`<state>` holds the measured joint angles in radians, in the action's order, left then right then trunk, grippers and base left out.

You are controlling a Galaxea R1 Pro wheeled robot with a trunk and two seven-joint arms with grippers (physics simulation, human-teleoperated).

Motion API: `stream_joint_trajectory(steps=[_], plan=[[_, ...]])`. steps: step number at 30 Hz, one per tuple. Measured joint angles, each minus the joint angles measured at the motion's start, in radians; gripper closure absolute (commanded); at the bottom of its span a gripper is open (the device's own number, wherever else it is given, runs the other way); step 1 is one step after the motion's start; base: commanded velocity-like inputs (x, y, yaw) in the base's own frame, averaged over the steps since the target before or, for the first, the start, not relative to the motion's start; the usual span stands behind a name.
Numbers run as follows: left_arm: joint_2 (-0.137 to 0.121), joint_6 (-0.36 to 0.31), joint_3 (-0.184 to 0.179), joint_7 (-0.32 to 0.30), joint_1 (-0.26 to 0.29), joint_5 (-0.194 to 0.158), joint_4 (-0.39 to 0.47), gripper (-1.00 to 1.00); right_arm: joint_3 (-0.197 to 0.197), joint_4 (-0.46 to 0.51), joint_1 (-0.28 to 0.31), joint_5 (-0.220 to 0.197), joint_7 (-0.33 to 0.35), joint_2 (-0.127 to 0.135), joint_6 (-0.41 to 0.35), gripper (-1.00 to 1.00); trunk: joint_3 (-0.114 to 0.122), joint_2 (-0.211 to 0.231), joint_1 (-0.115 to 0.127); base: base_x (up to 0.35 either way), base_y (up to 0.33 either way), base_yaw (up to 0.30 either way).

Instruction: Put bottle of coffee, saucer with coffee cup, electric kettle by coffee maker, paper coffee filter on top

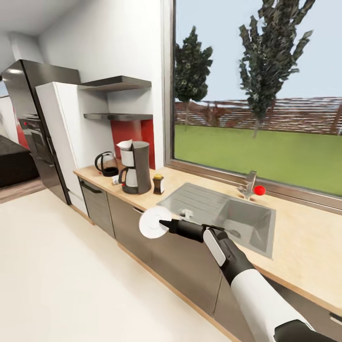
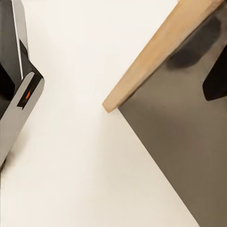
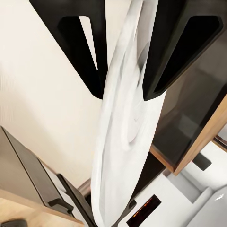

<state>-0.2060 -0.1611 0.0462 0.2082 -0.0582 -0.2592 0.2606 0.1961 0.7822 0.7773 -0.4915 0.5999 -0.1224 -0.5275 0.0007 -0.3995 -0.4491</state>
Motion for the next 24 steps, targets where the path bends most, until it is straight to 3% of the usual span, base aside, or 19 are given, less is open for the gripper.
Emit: stream_joint_trajectory(steps=[24], plan=[[0.000, 0.002, 0.000, -0.003, 0.000, -0.001, 0.000, -1.00, -0.006, -0.045, 0.000, 0.001, -0.004, 0.000, 0.000, 1.00, 0.000, 0.000, 0.000, 0.249, 0.246, 0.000]])
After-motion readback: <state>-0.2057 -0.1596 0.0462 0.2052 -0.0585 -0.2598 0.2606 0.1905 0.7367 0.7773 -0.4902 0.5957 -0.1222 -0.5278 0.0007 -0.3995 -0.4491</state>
